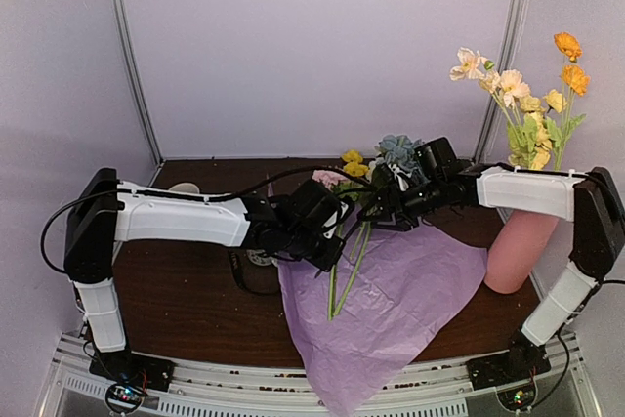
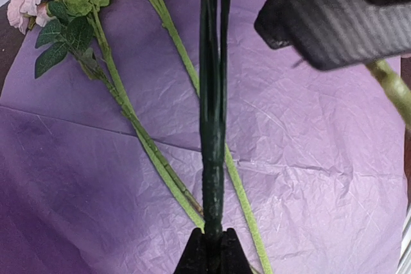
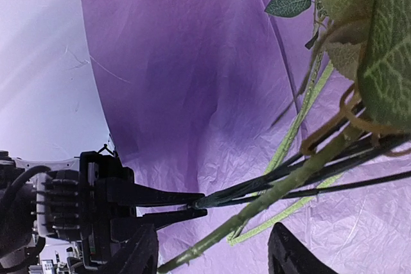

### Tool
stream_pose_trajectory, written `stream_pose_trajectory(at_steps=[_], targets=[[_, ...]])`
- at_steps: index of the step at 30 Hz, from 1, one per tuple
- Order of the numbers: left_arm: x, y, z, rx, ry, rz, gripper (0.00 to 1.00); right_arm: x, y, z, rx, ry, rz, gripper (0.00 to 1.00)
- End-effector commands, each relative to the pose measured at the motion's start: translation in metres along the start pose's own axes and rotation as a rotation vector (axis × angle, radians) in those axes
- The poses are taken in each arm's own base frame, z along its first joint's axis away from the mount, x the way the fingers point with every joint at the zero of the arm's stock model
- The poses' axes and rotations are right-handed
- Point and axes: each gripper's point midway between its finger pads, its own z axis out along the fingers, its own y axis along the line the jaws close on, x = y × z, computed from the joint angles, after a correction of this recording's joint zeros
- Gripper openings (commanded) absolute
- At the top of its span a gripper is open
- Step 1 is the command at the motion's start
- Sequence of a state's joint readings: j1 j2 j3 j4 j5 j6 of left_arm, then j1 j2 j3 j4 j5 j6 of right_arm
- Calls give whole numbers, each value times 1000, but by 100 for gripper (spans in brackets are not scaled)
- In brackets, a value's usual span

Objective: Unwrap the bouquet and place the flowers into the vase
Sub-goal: Pick up the fake flower from the flattened wrapping paper.

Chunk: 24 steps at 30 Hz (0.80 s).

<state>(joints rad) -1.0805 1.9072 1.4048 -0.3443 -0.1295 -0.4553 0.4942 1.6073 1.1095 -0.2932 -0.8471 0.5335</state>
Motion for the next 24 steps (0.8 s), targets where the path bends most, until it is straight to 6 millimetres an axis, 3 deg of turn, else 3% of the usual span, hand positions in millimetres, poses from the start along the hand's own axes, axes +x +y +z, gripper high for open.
stream_pose_trajectory(at_steps=[1,4,8,10,18,24], targets=[[-39,-6,-21,-9,-148,5,0,-11,12,5,-70,-18,34,56],[-38,-6,-20,-13,-145,3,0,-11,16,8,-112,-12,52,44],[-34,-2,-18,-36,-136,-5,0,-13,20,5,-137,-30,60,12],[-30,1,-16,-51,-125,-4,0,-16,20,-1,-134,-48,57,1],[4,16,-5,-100,-63,-22,0,-53,16,-46,-113,-173,37,0],[20,25,-3,-127,-42,-29,0,-69,5,-70,-107,-249,52,0]])
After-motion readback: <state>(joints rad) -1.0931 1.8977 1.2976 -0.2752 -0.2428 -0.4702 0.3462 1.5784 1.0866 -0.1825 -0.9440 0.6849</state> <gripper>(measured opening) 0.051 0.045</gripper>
